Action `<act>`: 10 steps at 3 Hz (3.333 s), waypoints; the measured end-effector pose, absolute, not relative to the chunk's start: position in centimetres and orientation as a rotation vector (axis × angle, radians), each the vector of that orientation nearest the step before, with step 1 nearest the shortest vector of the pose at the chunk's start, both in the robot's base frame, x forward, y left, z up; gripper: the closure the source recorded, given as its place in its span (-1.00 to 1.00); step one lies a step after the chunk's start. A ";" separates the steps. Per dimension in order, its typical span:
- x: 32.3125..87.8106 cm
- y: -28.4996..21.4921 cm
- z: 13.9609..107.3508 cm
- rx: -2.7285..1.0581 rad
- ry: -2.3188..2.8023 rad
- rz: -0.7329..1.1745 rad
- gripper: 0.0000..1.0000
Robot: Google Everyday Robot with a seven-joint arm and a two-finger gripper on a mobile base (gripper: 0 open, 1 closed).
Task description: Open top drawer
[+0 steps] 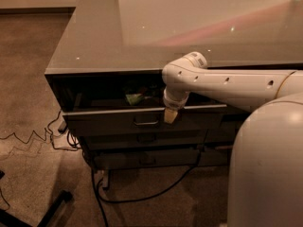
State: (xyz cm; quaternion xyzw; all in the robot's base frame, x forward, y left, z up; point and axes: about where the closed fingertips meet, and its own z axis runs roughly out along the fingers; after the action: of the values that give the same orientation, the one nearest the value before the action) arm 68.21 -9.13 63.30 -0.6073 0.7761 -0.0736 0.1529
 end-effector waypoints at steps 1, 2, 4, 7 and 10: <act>68.2 -9.1 63.3 -1.742 2.226 -0.211 0.16; 68.2 -9.1 63.3 -1.742 2.226 -0.211 -0.30; 67.9 -9.2 63.2 -1.742 2.222 -0.214 -1.00; 62.0 -10.6 62.3 -1.723 2.146 -0.273 -0.64; 61.0 -11.1 64.6 -1.689 2.117 -0.310 0.77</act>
Offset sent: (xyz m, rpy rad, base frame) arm 0.0000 0.0000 0.0000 0.0000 0.0000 0.0000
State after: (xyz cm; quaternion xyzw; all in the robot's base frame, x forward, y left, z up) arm 61.04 -11.10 64.65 -0.6064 0.7599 -0.1113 0.2062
